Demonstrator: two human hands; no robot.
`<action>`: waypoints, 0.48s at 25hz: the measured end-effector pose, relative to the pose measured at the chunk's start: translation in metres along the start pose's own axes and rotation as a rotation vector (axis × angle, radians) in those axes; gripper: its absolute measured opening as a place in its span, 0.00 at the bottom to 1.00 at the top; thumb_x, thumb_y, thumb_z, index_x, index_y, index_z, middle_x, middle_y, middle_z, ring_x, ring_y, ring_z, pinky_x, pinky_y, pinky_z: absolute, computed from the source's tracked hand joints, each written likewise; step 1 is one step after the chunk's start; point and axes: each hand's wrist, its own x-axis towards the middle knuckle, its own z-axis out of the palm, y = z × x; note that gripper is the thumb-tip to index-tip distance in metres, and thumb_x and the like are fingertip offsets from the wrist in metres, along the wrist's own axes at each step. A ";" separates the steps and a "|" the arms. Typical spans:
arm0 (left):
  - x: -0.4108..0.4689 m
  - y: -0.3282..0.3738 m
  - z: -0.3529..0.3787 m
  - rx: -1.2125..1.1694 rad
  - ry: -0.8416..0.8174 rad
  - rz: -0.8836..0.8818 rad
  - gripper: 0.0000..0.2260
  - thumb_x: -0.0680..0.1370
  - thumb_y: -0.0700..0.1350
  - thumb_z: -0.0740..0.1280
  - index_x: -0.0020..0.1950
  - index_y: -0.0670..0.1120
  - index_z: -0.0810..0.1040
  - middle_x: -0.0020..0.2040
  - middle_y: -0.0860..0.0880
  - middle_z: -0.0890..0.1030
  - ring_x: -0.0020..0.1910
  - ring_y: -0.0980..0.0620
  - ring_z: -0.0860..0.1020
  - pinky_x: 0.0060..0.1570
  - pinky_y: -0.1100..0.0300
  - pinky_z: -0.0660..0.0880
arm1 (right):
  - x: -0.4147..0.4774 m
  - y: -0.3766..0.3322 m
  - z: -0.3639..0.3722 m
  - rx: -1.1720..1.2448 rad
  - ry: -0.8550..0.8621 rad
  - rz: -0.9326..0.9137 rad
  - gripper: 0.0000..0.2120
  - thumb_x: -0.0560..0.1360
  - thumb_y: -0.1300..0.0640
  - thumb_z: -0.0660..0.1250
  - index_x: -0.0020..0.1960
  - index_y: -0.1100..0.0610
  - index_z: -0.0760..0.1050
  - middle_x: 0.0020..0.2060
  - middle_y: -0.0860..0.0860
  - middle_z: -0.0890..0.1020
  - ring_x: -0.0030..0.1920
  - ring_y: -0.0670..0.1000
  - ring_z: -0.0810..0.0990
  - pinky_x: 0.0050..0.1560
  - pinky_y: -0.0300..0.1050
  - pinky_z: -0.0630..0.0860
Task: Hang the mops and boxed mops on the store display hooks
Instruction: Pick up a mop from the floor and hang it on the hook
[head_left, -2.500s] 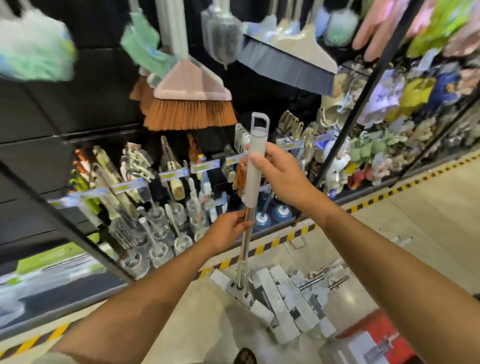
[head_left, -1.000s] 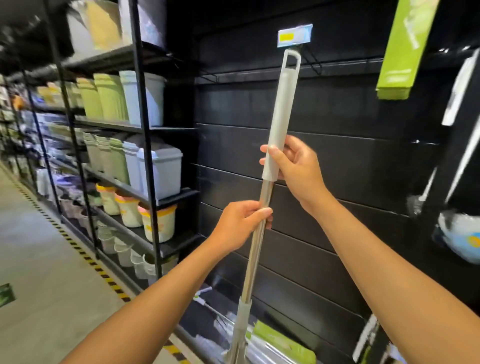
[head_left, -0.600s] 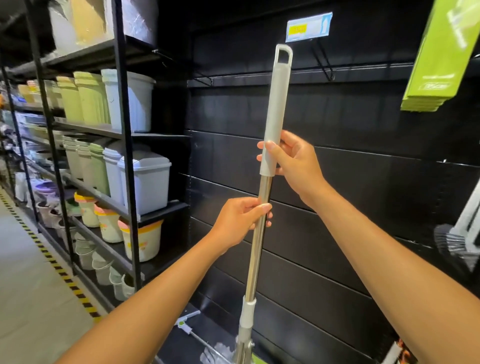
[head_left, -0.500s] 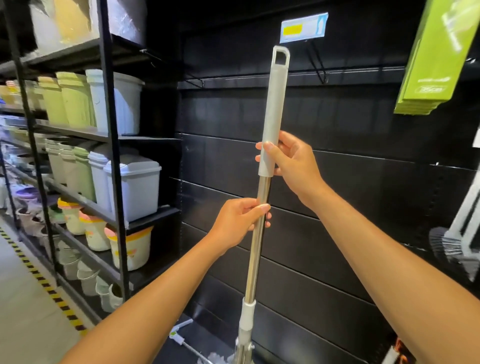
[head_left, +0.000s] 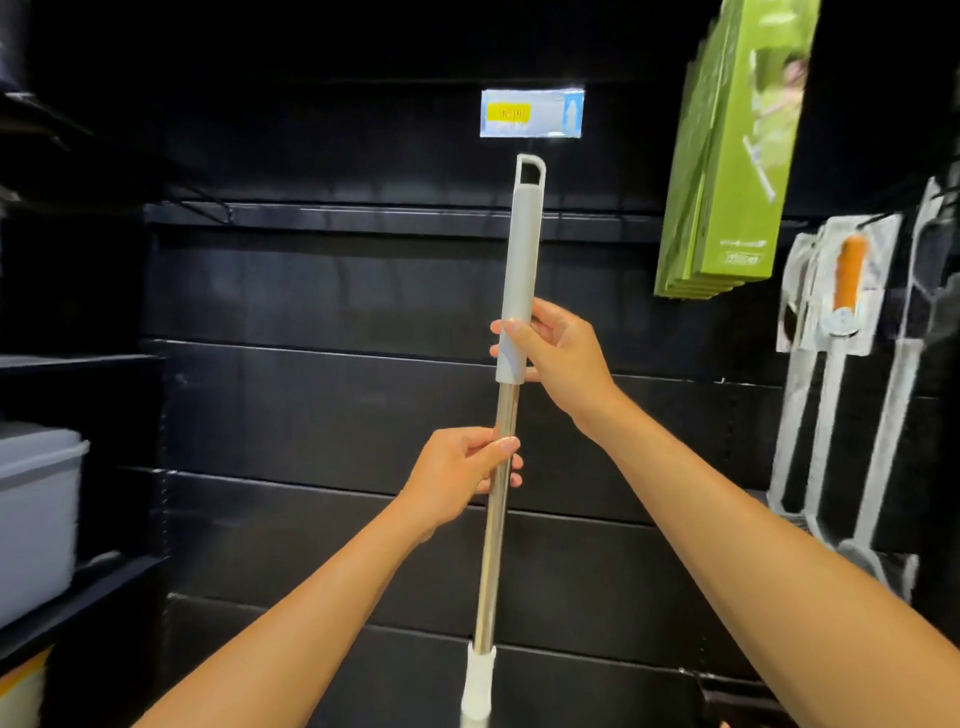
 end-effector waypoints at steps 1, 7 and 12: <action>0.008 0.000 -0.003 -0.010 -0.018 0.009 0.10 0.83 0.46 0.68 0.56 0.42 0.85 0.48 0.42 0.88 0.47 0.44 0.88 0.58 0.45 0.84 | 0.006 0.002 0.001 -0.010 0.014 0.007 0.20 0.82 0.55 0.68 0.73 0.57 0.73 0.59 0.53 0.85 0.52 0.51 0.87 0.53 0.50 0.86; 0.047 -0.001 -0.017 -0.045 -0.086 0.056 0.10 0.83 0.46 0.69 0.57 0.42 0.85 0.48 0.42 0.88 0.46 0.44 0.88 0.56 0.46 0.85 | 0.035 0.002 0.007 -0.084 0.071 0.002 0.18 0.83 0.54 0.67 0.71 0.55 0.74 0.59 0.52 0.85 0.52 0.50 0.87 0.53 0.50 0.86; 0.069 0.000 -0.016 -0.041 -0.116 0.077 0.10 0.83 0.48 0.69 0.56 0.44 0.86 0.47 0.45 0.88 0.45 0.46 0.89 0.57 0.47 0.84 | 0.051 0.007 0.004 -0.134 0.132 -0.039 0.07 0.83 0.52 0.67 0.60 0.44 0.75 0.56 0.51 0.85 0.51 0.50 0.88 0.54 0.53 0.86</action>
